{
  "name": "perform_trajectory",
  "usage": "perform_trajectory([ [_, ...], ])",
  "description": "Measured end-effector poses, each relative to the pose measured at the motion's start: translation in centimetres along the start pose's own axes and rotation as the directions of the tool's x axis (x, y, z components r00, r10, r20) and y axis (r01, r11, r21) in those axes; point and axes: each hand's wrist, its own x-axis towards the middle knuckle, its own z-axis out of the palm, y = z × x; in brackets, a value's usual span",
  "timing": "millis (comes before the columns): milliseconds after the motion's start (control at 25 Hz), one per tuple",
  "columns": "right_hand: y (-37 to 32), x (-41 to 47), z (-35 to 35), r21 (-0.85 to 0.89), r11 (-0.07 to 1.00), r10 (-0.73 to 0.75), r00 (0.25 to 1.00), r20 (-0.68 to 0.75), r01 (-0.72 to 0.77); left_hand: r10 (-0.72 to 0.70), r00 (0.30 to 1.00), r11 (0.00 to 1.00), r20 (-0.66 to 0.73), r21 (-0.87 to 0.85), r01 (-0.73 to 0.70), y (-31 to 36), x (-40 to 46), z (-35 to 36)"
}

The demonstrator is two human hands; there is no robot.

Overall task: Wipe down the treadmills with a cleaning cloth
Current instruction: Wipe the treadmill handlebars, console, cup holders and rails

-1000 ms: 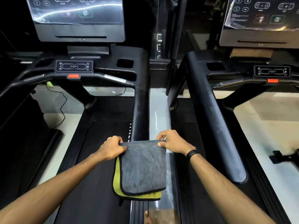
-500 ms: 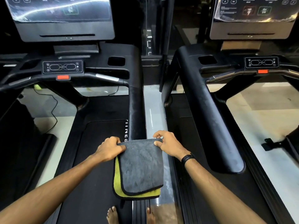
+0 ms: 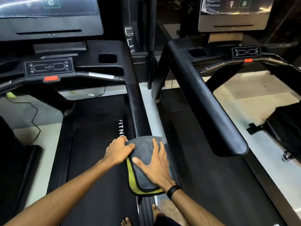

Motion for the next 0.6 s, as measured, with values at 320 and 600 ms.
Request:
perform_trajectory([
  [320, -0.1, -0.9, 0.5, -0.010, 1.000, -0.004, 0.961, -0.277, 0.001, 0.077, 0.996, 0.945, -0.036, -0.316, -0.085, -2.3, -1.8, 1.9],
  [600, 1.6, 6.4, -1.0, 0.318, 0.945, 0.139, 0.976, -0.170, -0.079, -0.111, 0.993, 0.831, -0.029, -0.550, 0.077, -0.2, -0.8, 4.1],
])
